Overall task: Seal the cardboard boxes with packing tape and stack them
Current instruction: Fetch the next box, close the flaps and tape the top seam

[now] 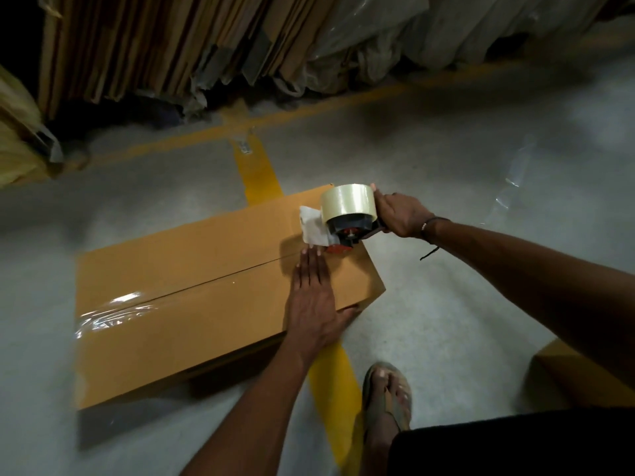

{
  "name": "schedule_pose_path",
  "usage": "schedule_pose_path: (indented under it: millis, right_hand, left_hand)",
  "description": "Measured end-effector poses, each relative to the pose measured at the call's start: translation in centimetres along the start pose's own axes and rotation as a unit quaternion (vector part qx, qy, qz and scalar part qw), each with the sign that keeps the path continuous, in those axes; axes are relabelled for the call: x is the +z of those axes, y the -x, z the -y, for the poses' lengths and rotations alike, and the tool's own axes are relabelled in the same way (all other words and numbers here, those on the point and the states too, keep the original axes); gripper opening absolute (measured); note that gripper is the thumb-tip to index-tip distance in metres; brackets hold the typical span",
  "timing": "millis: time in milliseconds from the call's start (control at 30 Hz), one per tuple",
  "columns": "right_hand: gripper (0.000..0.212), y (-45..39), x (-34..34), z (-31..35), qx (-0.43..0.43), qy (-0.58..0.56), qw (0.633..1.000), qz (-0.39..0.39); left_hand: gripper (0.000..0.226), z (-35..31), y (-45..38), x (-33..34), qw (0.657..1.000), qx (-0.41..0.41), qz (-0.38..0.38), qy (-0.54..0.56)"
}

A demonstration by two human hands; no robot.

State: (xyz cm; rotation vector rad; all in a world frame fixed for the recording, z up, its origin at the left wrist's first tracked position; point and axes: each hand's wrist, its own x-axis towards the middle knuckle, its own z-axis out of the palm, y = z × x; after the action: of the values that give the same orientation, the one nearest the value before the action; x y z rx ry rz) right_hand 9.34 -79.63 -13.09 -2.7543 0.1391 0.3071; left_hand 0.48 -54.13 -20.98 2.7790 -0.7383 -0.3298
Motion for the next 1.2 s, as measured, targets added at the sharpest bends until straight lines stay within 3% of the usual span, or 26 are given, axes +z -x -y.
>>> schedule_pose_path:
  millis: [333, 467, 633, 700, 900, 1200]
  right_hand:
    - [0.081, -0.2, 4.0, 10.3, -0.046, 0.013, 0.999, 0.023]
    - [0.082, -1.0, 4.6, 12.5, -0.058, 0.015, 0.998, 0.023]
    - [0.084, -1.0, 5.3, 12.3, -0.063, 0.008, 0.998, 0.027]
    - [0.086, -1.2, 5.1, 11.9, -0.063, 0.003, 0.998, 0.032]
    - [0.088, -1.5, 3.3, 7.7, -0.056, 0.016, 0.998, 0.037]
    - [0.085, -1.3, 2.0, 3.1, -0.041, 0.053, 0.997, 0.046]
  left_hand:
    - [0.134, 11.0, 5.2, -3.1, 1.0, 0.006, 0.007, -0.008]
    - [0.138, 11.5, 5.9, -4.3, 0.999, -0.046, 0.002, 0.011]
    - [0.142, 6.4, 3.2, -3.7, 0.967, -0.214, -0.075, 0.119]
    - [0.145, 5.4, 2.6, -2.9, 0.955, -0.245, -0.107, 0.126]
    - [0.146, 6.0, 2.5, -2.3, 0.959, -0.241, -0.117, 0.095]
    - [0.146, 5.9, 2.2, -3.0, 0.961, -0.257, -0.061, 0.079]
